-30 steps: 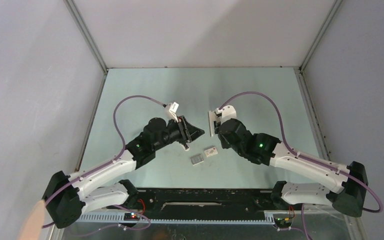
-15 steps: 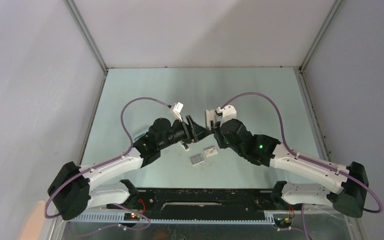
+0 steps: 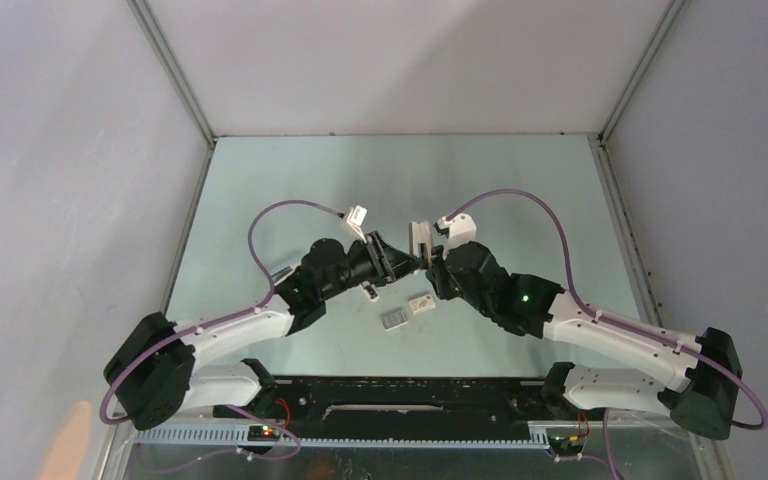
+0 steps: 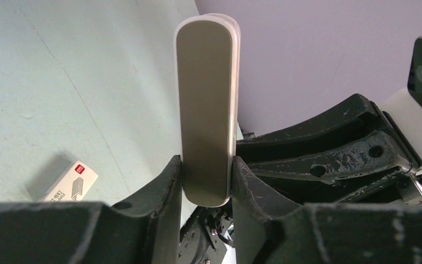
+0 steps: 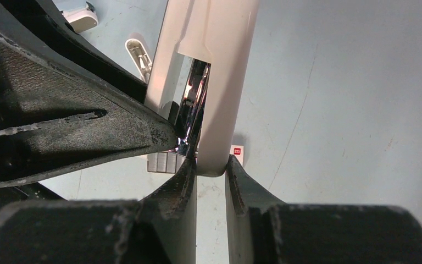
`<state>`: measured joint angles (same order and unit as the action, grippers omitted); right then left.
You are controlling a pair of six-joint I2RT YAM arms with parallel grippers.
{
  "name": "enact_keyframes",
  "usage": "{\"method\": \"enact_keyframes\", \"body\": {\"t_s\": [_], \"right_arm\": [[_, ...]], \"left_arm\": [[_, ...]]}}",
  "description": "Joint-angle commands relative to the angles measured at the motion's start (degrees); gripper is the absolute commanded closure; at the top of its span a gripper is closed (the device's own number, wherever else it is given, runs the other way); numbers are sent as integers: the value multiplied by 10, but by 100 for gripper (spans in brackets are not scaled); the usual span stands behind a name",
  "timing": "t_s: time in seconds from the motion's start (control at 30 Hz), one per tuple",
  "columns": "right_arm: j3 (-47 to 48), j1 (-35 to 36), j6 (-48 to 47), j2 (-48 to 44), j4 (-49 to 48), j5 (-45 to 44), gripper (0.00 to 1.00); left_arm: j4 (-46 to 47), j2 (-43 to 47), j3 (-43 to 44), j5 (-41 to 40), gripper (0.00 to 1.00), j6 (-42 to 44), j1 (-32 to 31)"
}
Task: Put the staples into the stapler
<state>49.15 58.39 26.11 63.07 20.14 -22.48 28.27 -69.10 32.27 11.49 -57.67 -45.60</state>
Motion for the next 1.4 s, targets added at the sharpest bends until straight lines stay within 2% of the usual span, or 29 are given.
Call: {"method": "enact_keyframes", "body": {"t_s": [0.0,0.2,0.4,0.8,1.0,1.17,1.23,1.33,1.37], "right_arm": [[-6,1,0,-19,-63,11,100],[-13,0,-43,-19,-64,-3,100],[-23,-14,-131,-23,-59,-33,100],[-46,-65,-281,-59,-100,-4,100],[-61,-104,-389,-94,-141,58,100],[-71,-136,-494,-124,-150,162,100],[-71,-140,-499,-128,-159,175,100],[-63,-139,-432,-129,-174,184,99],[-63,-137,-391,-131,-179,189,92]], "left_arm": [[55,5,-4,20,73,-15,-2],[40,34,-15,22,99,-7,2],[-18,92,-21,55,100,21,35],[-201,215,-8,127,100,122,106],[-314,226,27,158,100,199,107],[-394,229,39,152,100,247,109],[-391,232,32,140,100,236,113],[-336,231,17,139,100,196,116],[-309,228,9,140,100,180,116]]}}
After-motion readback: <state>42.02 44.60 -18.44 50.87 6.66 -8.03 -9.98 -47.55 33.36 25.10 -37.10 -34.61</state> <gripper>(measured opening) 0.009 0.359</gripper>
